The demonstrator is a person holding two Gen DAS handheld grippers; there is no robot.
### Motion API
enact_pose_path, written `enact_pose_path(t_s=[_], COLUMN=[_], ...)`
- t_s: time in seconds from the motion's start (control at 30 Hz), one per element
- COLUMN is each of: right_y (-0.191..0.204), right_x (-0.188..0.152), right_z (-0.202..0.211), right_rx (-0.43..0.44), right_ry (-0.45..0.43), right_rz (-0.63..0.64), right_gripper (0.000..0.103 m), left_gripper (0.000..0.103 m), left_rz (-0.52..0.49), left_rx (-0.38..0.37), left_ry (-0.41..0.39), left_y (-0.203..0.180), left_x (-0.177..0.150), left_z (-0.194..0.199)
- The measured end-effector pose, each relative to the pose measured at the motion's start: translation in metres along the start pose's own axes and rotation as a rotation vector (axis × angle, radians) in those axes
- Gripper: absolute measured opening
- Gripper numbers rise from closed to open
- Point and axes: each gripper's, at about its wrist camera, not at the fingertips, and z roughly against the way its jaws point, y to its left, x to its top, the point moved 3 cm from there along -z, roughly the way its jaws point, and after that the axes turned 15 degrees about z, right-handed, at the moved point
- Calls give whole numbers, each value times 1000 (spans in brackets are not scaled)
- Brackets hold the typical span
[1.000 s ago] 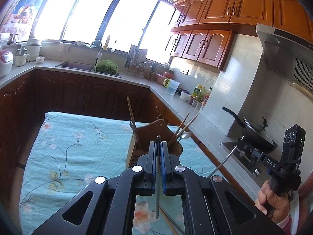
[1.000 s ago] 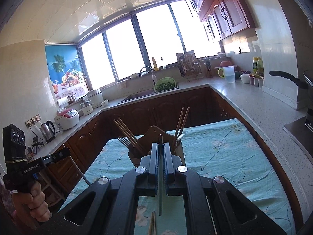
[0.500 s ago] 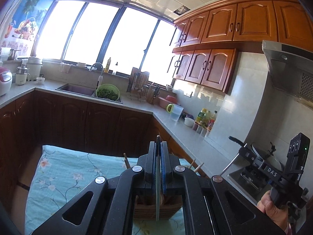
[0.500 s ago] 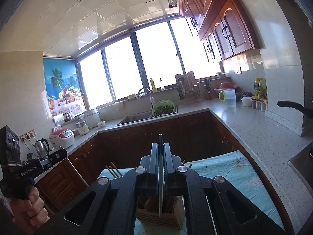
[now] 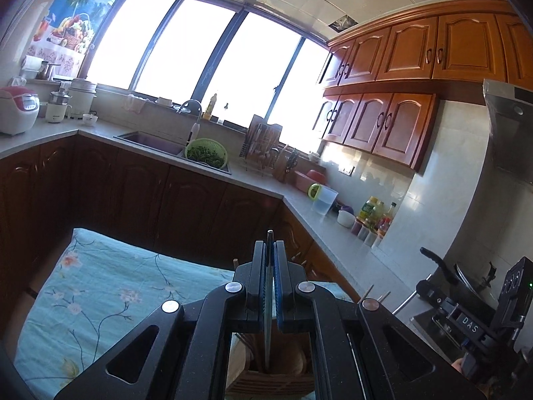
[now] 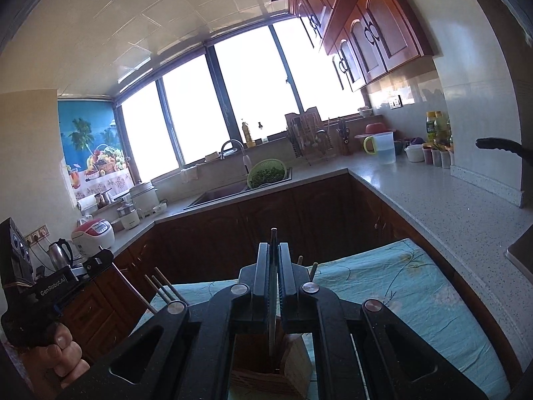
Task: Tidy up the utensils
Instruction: 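Lower the left gripper's chopstick into the caddy while the right gripper lowers its own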
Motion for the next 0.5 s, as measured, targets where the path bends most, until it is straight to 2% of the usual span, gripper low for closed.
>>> enact_pose_path(t_s=[0.2,0.5], right_y=[-3,-7], right_x=[-27,-41], right_z=[-20,-28], right_rx=[10,5], right_ry=[66,101], right_rz=[-41,-70], right_gripper=[4,4], left_gripper=[2,3], left_rz=[23,20], left_rx=[33,35], left_ry=[68,129], left_y=[12,15], left_x=[-24,-22], left_z=[-27,-49])
